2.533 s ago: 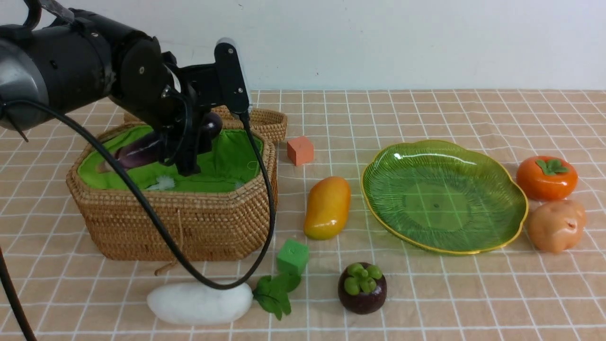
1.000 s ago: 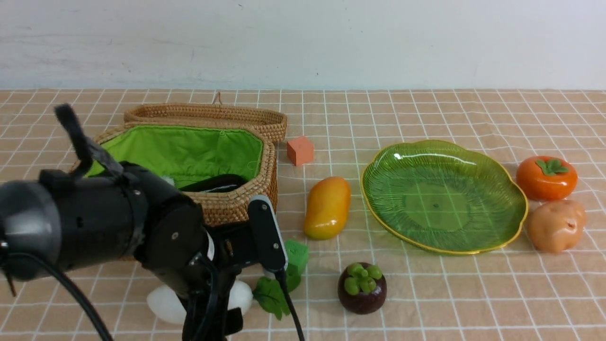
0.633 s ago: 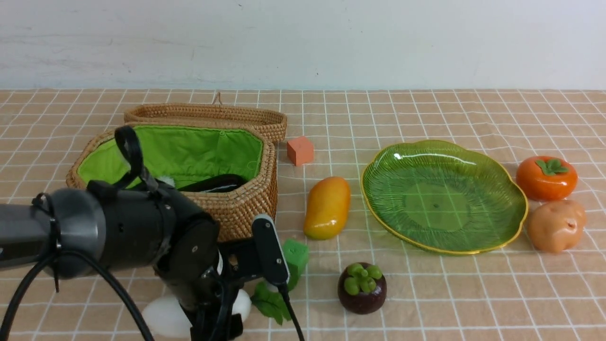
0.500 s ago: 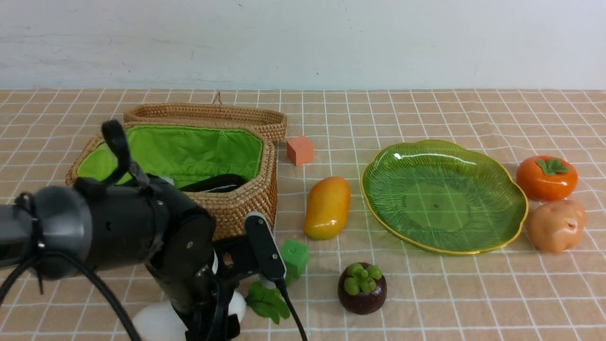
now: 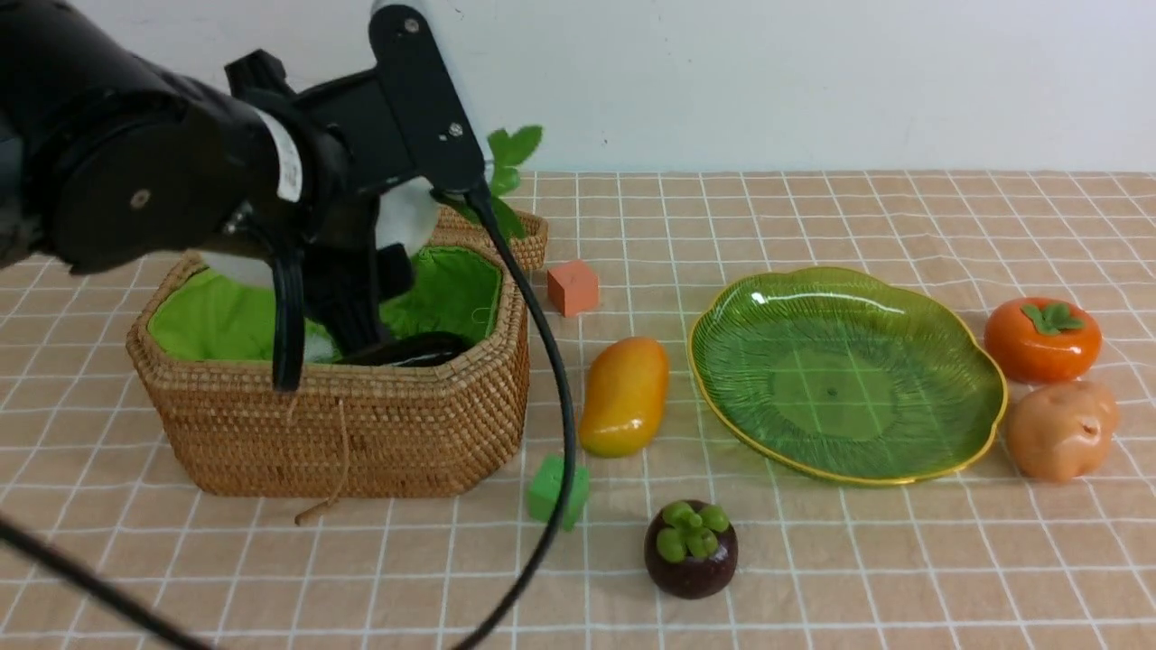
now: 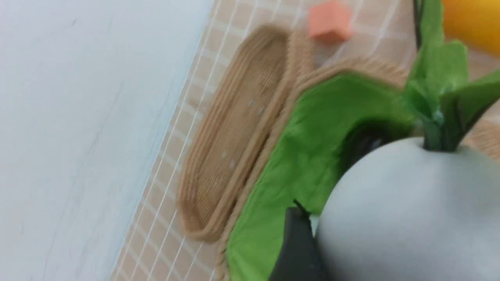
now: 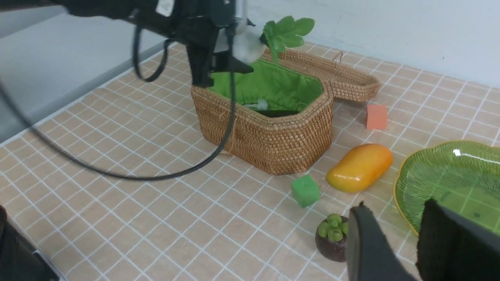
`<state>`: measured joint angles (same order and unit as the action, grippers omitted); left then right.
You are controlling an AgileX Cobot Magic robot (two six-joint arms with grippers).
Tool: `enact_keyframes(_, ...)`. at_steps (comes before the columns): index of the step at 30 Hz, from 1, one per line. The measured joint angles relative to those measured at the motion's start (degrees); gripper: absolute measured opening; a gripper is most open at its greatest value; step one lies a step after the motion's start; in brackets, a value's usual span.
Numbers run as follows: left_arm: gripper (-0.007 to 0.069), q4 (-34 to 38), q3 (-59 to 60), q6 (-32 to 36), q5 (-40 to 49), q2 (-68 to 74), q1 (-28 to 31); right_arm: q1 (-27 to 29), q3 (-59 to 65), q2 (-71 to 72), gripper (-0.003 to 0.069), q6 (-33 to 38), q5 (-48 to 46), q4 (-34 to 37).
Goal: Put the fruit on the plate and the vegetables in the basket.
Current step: Take a daikon with your left arm and place it on the basket on the left, then grab a mangosteen with your left arm and put it on the plate on the right
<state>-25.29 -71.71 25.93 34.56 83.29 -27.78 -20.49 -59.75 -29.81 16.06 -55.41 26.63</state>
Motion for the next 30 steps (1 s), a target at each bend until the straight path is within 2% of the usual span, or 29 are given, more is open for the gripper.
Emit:
enact_keyframes(6, 0.0499, -1.3, -0.7, -0.1, -3.2, 8.8, 5.7, 0.0, 0.0, 0.0, 0.0213, 0.0, -2.6, 0.6)
enact_keyframes(8, 0.0535, -1.5, -0.7, -0.2, -4.1, 9.8, 6.0, 0.0, 0.0, 0.0, 0.0213, -0.3, -2.9, 1.0)
enact_keyframes(9, 0.0599, -1.6, -0.7, -0.2, -4.4, 10.1, 6.0, 0.0, 0.0, 0.0, 0.0213, -0.5, -3.0, 1.2)
enact_keyframes(10, 0.0626, -1.6, -0.7, -0.2, -4.6, 10.1, 6.0, 0.0, 0.0, 0.0, 0.0213, -0.6, -3.0, 1.2)
enact_keyframes(13, 0.0663, -1.1, -0.8, -0.3, -3.9, 9.9, 6.0, 0.0, 0.0, 0.0, 0.0215, -0.9, -3.1, 1.2)
enact_keyframes(18, 0.0636, 5.0, -0.8, -6.6, 1.9, 8.4, 6.0, 0.0, 0.0, 0.0, 0.0216, -1.2, -4.7, 1.2)
enact_keyframes(20, 0.0549, 12.4, -0.8, -16.1, 5.9, 6.9, 5.6, 0.0, 0.0, 0.0, 0.0218, -1.9, -6.0, 0.9)
enact_keyframes(22, 0.0446, 17.6, -0.8, -19.6, 7.8, 5.7, 4.1, 0.0, 0.0, 0.0, 0.0221, -2.4, -7.2, -0.1)
enact_keyframes(25, 0.0237, 25.3, -0.8, -22.1, 12.3, 4.6, -0.9, 0.0, 0.0, 0.0, 0.0224, -3.3, -9.3, -2.2)
enact_keyframes(26, 0.0208, 26.6, -0.8, -22.3, 13.0, 4.6, -1.8, 0.0, -0.1, 0.0, 0.0224, -3.5, -9.4, -2.6)
enact_keyframes(28, 0.005, 33.7, -1.8, -22.5, 16.6, 6.2, -8.3, 0.0, -1.3, 0.0, 0.0224, -5.9, -12.0, -5.7)
enact_keyframes(29, 0.0043, 34.1, -2.0, -22.5, 17.0, 6.5, -8.7, 0.0, -1.4, 0.0, 0.0224, -6.0, -12.2, -5.8)
enact_keyframes(30, 0.0015, 36.2, -3.5, -22.2, 17.8, 8.4, -11.6, 0.0, -2.4, 0.0, 0.0224, -7.2, -13.6, -7.3)
